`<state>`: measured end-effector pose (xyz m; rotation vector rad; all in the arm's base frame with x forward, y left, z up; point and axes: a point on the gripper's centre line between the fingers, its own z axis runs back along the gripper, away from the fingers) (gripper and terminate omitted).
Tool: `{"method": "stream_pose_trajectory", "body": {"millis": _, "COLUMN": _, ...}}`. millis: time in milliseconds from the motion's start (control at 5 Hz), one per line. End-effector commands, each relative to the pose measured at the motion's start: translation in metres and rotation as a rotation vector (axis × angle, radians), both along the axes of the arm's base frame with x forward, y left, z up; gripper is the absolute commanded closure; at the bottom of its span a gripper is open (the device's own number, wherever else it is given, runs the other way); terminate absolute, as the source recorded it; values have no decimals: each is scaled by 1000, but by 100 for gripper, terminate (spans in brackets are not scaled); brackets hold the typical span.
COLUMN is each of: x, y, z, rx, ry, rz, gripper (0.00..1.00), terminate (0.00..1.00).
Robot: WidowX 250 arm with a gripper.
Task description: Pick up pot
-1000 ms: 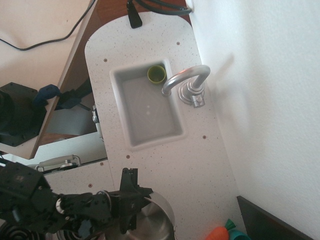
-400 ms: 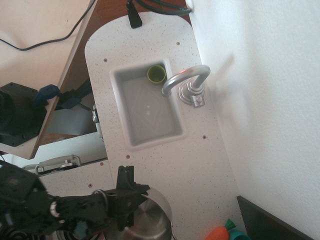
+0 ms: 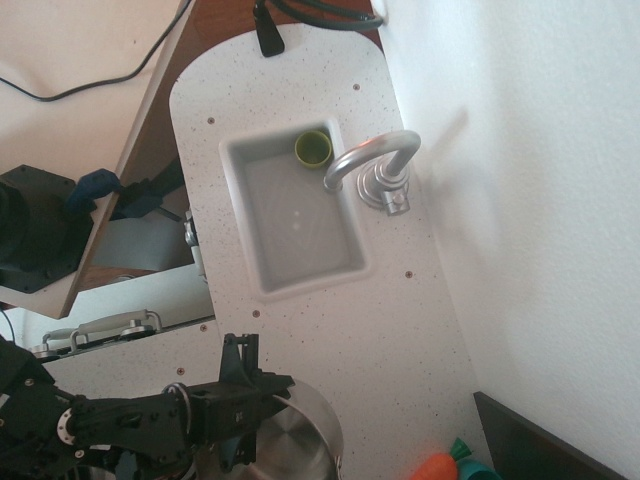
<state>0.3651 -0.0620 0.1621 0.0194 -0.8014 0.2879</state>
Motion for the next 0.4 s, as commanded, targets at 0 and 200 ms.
{"method": "stream_pose_trajectory", "body": {"millis": 0, "x": 4, "y": 2, "z": 22, "rx": -44, "ry": -55, "rz": 15, "gripper": 100, "terminate": 0}}
{"method": "stream_pose_trajectory", "body": {"millis": 200, "x": 2, "y": 4, "z": 20, "rx": -49, "ry": -45, "rz": 31, "gripper": 100, "terminate": 100}}
